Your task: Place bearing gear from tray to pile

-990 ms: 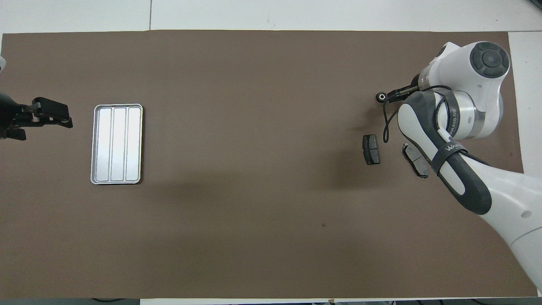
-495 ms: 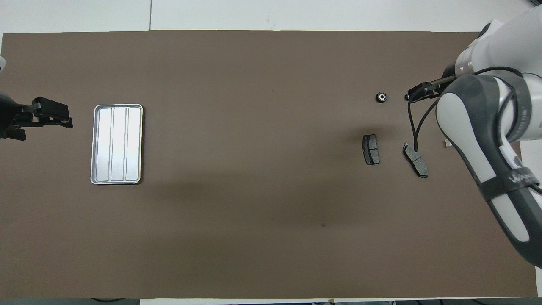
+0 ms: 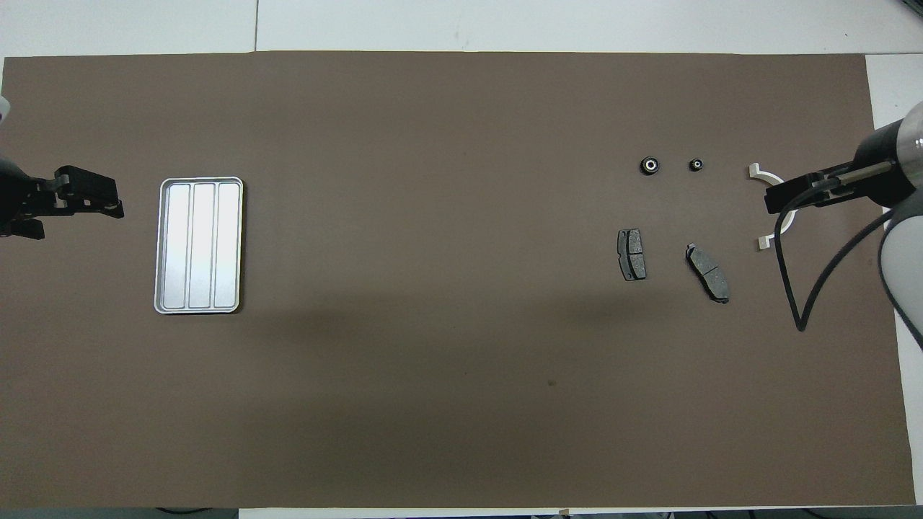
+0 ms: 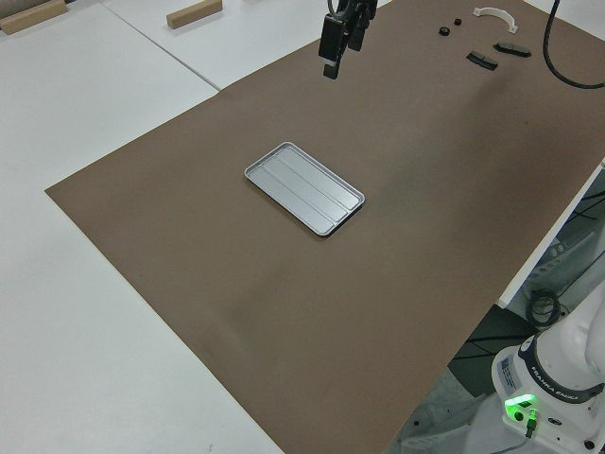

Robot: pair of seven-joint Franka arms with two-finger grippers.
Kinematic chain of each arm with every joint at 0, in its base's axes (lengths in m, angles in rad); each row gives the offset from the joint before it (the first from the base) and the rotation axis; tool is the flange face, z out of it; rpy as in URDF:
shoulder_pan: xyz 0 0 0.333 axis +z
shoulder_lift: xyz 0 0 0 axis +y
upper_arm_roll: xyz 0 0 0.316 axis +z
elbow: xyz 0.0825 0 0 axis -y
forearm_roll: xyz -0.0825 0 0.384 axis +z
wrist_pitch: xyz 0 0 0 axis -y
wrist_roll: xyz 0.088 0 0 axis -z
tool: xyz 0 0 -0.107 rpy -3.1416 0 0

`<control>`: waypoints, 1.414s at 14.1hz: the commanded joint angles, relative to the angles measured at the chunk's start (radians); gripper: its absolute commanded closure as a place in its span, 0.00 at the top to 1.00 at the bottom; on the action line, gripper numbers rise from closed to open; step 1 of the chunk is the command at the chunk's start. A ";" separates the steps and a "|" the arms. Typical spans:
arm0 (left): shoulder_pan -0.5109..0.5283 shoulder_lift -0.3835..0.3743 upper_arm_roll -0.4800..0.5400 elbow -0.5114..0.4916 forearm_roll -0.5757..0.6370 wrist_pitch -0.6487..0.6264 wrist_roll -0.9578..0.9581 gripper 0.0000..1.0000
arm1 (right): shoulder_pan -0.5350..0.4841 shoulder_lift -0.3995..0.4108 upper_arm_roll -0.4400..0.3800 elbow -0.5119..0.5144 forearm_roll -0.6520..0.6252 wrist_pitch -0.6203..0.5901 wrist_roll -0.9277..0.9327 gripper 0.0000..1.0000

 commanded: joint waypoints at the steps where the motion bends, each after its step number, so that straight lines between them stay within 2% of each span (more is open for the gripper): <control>1: -0.002 -0.002 0.004 0.007 -0.003 -0.020 0.004 1.00 | -0.036 -0.076 0.017 -0.025 0.010 -0.074 0.000 1.00; 6: -0.002 -0.002 0.004 0.007 -0.003 -0.020 0.004 1.00 | -0.061 -0.096 0.035 -0.038 0.014 -0.074 0.022 1.00; 10: -0.002 -0.002 0.004 0.007 -0.003 -0.019 0.004 1.00 | -0.055 -0.138 0.035 -0.123 0.017 -0.025 0.062 1.00; 13: -0.002 -0.002 0.004 0.007 -0.003 -0.019 0.004 1.00 | -0.058 -0.129 0.031 -0.078 0.048 -0.040 0.063 1.00; 15: -0.002 -0.002 0.004 0.007 -0.003 -0.020 0.004 1.00 | -0.058 -0.127 0.028 -0.046 0.050 -0.095 0.063 1.00; 20: -0.002 -0.002 0.004 0.007 -0.003 -0.020 0.004 1.00 | -0.061 -0.127 0.028 -0.045 0.047 -0.126 0.065 1.00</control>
